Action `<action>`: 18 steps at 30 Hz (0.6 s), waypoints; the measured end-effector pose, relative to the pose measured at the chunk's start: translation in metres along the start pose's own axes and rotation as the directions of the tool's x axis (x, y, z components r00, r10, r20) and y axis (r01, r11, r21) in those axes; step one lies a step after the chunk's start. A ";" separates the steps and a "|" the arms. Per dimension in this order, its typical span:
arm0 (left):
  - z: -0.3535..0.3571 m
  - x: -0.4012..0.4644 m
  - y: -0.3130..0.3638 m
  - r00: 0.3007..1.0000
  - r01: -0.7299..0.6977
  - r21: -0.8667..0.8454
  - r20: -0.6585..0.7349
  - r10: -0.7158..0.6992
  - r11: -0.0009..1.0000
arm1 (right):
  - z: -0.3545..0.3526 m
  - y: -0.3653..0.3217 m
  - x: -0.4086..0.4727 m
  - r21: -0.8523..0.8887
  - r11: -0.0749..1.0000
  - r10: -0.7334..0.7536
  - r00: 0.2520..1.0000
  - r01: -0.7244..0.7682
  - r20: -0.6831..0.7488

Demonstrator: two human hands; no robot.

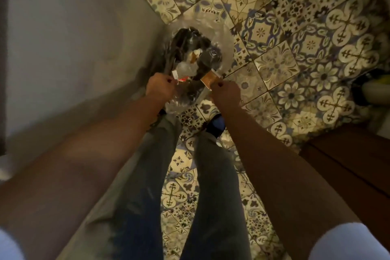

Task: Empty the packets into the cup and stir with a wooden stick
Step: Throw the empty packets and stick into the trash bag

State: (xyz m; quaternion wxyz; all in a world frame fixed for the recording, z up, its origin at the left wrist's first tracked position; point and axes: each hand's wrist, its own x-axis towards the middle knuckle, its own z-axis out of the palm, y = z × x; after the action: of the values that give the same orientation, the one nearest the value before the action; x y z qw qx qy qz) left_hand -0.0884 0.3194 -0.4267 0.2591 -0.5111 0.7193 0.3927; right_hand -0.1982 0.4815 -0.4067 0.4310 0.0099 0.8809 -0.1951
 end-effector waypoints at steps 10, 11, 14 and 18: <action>0.024 0.074 -0.004 0.999 0.018 -0.006 -0.044 -0.018 1.000 | 0.046 -0.020 0.064 0.575 0.770 0.159 0.956 -0.276 0.246; 0.026 0.079 -0.002 0.999 -0.002 0.009 -0.050 0.003 1.000 | 0.050 -0.021 0.070 0.574 0.775 0.149 0.959 -0.265 0.241; 0.032 0.091 0.003 0.997 -0.034 0.037 -0.075 0.037 0.999 | 0.059 -0.021 0.080 0.563 0.794 0.118 0.966 -0.230 0.228; 0.035 0.101 0.005 0.993 -0.065 0.039 -0.092 0.069 0.997 | 0.070 -0.024 0.091 0.533 0.812 0.103 0.958 -0.236 0.268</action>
State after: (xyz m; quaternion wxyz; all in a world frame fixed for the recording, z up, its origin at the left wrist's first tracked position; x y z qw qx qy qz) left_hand -0.1288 0.2957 -0.5235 0.2210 -0.4998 0.7543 0.3639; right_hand -0.2069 0.4211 -0.5072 0.5222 0.1922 0.7255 -0.4049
